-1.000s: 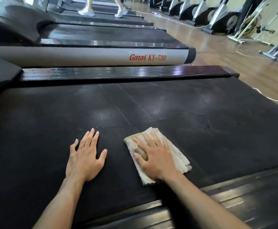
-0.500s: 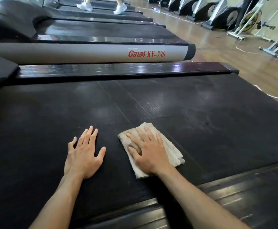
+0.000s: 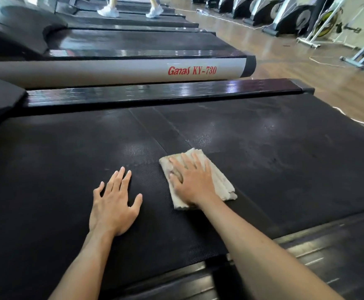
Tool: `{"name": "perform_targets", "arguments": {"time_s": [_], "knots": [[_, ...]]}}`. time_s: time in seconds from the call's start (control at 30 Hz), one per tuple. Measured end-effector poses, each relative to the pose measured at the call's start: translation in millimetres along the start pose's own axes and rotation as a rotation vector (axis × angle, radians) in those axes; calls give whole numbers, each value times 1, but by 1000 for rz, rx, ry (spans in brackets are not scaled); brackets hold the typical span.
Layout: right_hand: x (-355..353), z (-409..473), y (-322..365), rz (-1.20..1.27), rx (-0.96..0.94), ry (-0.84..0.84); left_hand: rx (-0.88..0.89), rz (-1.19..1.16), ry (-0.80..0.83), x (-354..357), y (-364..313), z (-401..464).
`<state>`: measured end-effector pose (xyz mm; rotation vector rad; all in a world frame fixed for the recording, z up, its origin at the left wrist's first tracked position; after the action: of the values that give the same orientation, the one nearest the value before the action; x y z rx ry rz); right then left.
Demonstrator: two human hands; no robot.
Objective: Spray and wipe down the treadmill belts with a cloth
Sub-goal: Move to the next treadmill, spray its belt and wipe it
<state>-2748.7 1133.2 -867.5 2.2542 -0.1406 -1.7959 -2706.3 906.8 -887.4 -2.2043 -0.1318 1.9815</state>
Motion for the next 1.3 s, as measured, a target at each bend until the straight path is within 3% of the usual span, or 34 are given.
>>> {"name": "perform_targets", "arguments": {"time_s": [0.13,0.27,0.4,0.57,0.7,0.83,0.97,1.13,1.3], "knots": [[8,-49,-26,-52,-126,28,-3,0,6,-2,-1,-2],[-5,-33,-67,-54,96,1,-13,25,12,-1,-1,-1],[-14,22,-48,-29,235,31,-13,30,20,0,-1,0],[-7,13,-12,-26,68,38,-23,56,44,-3,-3,1],[0,-36,-34,-41,-116,52,-25,40,42,-3,-3,1],[-8,-24,-70,-59,30,22,-15,50,47,-3,-3,0],[-16,23,-47,-37,176,37,-17,76,56,-2,-1,2],[-1,13,-3,-47,-12,34,-17,73,53,-2,-2,2],[0,-36,-39,-63,-61,46,-22,69,63,-3,-3,1]]}}
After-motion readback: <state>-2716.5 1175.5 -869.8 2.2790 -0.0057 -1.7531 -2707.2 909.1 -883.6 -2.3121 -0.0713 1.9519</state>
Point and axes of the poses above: each hand's wrist, its own z-axis towards the middle knuckle, its own x-axis out of the palm, y = z × x, the point moved 2 cm from there along z, towards the middle knuckle, and after that the axes turned 10 degrees about y, right-handed, at the moved point
